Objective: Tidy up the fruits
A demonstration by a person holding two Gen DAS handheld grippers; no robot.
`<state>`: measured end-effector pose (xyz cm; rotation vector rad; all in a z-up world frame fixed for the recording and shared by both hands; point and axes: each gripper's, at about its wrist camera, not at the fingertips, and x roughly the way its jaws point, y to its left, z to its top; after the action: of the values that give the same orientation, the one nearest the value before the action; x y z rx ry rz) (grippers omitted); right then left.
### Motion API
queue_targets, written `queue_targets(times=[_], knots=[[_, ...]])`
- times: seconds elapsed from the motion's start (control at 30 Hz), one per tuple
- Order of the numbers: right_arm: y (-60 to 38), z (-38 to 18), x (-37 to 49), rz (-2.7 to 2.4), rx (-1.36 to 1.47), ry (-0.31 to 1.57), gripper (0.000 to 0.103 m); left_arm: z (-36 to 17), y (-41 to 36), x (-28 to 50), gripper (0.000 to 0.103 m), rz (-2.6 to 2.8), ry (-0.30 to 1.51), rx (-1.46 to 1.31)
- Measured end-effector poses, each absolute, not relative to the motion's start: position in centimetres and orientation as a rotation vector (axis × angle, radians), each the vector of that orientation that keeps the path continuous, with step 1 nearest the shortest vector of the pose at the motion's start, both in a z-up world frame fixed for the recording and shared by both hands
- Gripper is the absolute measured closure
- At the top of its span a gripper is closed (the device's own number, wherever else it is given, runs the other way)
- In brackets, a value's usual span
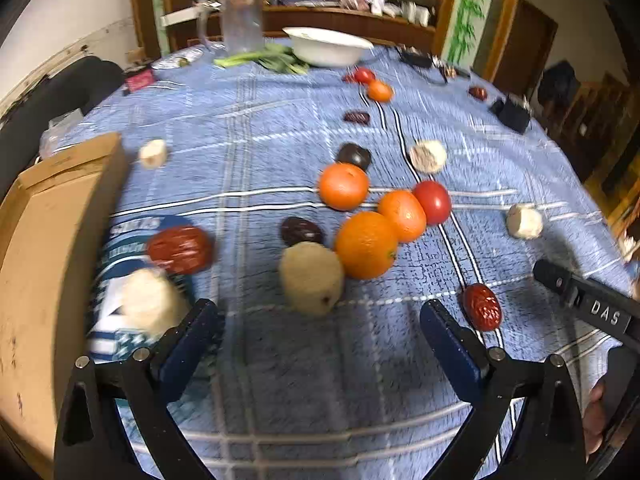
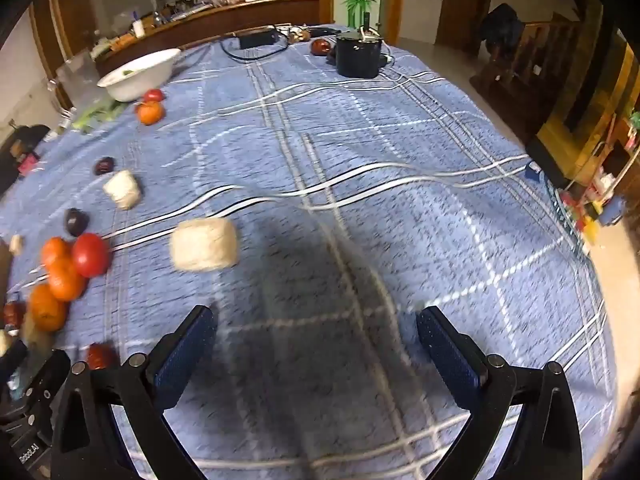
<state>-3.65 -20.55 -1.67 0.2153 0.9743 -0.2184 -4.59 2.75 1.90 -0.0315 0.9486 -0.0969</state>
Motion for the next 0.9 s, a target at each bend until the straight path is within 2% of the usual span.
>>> queue_targets(times=[0.07, 0.17, 0.2, 0.63, 0.9], knots=[[-20.0, -1.3, -4.4, -0.202, 0.230, 0.958, 0.001, 2.8, 3.8, -5.5, 0.006, -0.077, 0.919, -0.052], [-18.7, -0.6, -6.3, -0.196, 0.217, 0.899, 0.001, 4.5, 4.8, -7.2, 0.020, -0.099, 0.872, -0.060], [-18.1, -0.3, -7.1, -0.192, 0.209, 0.877, 0.001, 5.0, 4.9, -7.9, 0.022, -0.109, 0.855, -0.056], [-13.7, 5.0, -14.7, -0.211, 0.073, 0.536, 0.001, 11.3, 6.3, -15.7, 0.021, -0.115, 0.608, -0.054], [-10.7, 6.6, -18.6, -0.184, -0.006, 0.390, 0.000, 13.1, 7.3, -19.4, 0.021, -0.060, 0.506, -0.036]])
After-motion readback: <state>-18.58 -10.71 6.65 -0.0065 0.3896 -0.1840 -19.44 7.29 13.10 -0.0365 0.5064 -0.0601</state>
